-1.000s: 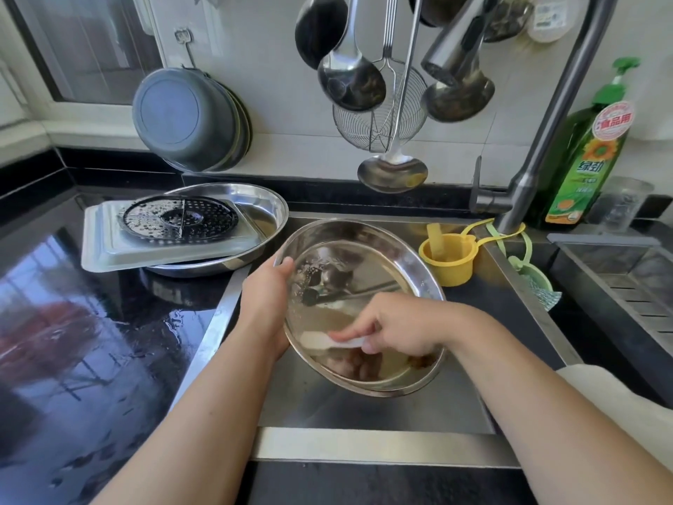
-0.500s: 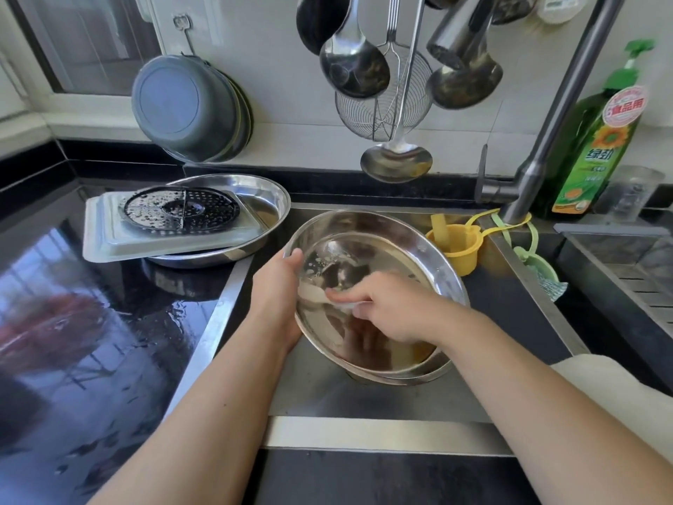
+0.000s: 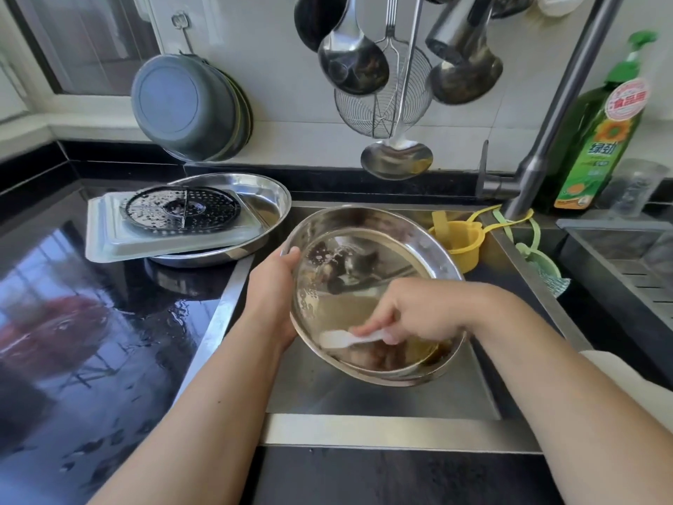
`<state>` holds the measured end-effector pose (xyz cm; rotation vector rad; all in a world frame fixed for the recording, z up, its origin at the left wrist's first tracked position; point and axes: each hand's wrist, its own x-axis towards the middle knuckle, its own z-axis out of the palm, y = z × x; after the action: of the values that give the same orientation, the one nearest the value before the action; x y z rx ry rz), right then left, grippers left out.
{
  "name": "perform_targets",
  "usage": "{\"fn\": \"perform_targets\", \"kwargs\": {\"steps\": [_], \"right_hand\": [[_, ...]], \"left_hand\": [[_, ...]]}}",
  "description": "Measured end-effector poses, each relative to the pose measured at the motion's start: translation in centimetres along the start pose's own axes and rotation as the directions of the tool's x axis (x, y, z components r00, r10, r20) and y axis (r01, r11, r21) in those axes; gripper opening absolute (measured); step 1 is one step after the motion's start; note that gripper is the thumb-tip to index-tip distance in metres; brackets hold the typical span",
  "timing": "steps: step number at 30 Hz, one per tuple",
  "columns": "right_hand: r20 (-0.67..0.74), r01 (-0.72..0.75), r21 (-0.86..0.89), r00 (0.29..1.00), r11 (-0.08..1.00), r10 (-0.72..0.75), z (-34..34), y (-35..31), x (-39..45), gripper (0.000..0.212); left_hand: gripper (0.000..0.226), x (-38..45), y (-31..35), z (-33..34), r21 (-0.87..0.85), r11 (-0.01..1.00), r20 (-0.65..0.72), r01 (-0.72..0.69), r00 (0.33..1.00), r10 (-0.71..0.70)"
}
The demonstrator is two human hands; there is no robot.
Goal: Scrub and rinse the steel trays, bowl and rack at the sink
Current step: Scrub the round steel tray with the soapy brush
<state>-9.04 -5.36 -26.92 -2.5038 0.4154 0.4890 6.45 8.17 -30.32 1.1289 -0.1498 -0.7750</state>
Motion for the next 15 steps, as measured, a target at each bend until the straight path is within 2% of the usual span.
{"fn": "perform_targets", "kwargs": {"steps": [2,6,9,11,13,15], "right_hand": [[0.083,-0.068,-0.037,0.994,0.997,0.071,-0.6,0.9,-1.1,0.042],[-0.03,-0.02,-0.029,0.999,0.999,0.019,0.2,-0.1,0.3,0.037],[0.028,-0.033,0.049,0.999,0.998,0.032,-0.2,0.4,-0.2,0.038],[0.055,-0.095,0.024,0.994,0.995,0.094,-1.2,1.7,-1.6,0.04],[0.029,-0.12,-0.001,0.992,0.993,0.12,-1.3,2.0,-1.7,0.038],[-0.023,-0.076,0.009,0.997,0.997,0.076,-0.2,0.8,-0.6,0.035]], "left_hand": [[0.032,0.0,0.2,0.1,0.007,1.0,-0.006,-0.01,1.0,0.01],[0.033,-0.1,-0.1,0.4,0.059,0.998,0.025,-0.012,1.0,0.011],[0.033,-0.1,-0.1,0.1,0.044,0.999,0.009,0.0,1.0,0.0],[0.031,0.2,0.1,-0.1,0.0,1.0,-0.024,-0.001,1.0,0.001],[0.03,0.4,0.2,-0.1,-0.003,1.0,-0.043,-0.018,0.999,0.018],[0.03,0.5,-0.1,0.0,0.018,0.999,-0.04,-0.026,0.999,0.027]]}}
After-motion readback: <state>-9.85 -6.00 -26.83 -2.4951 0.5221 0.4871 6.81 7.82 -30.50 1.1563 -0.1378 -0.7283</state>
